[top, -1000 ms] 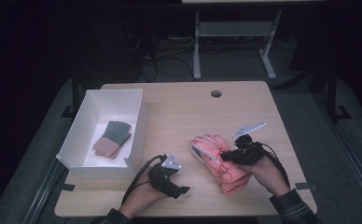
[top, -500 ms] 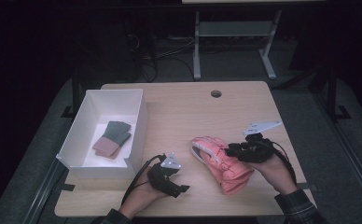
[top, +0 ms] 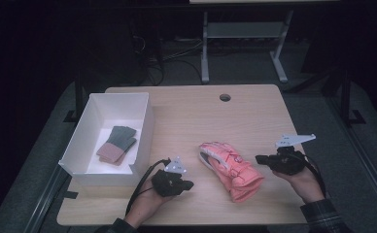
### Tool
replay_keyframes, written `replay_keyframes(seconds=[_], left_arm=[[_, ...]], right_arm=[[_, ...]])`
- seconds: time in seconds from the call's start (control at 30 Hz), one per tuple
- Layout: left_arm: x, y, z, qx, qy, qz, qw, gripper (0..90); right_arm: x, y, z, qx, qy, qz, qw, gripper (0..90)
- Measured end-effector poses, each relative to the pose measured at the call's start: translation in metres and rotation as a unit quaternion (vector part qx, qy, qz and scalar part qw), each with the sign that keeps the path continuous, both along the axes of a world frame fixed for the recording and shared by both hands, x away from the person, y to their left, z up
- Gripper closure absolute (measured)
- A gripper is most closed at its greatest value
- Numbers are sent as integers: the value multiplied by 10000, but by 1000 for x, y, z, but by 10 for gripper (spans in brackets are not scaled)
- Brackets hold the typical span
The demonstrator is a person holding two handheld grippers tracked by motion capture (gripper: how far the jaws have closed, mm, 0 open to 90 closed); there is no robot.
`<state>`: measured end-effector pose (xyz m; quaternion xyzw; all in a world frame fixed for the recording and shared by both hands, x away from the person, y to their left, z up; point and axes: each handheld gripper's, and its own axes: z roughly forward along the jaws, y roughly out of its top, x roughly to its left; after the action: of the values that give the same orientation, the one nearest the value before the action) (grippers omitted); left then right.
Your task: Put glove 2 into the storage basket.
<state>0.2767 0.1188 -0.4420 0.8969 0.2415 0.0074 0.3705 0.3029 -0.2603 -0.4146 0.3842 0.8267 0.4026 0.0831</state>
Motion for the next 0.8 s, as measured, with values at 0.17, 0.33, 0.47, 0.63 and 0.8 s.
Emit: replay_keyframes(seconds=[0.17,0.33,0.47,0.63,0.8], left_arm=[[4,-7,1,-1,14,-55,10000,896],[14,-23,-1,-24,6,1,10000,896],[25,-36,-4,-33,23,35,10000,896],[40,-55,-6,-113,-13,-17,9999,896],[43,-68,-8,-121,-17,-99,9999,896]], right_arm=[[-9,-4,-18,-138,160,152,9997,898],[-15,0,-32,-298,346,370,9983,890],[-15,3,-32,-276,285,547,9977,895],[-14,4,-34,-263,412,682,9965,900],[-14,11,-36,-216,520,866,9946,900]])
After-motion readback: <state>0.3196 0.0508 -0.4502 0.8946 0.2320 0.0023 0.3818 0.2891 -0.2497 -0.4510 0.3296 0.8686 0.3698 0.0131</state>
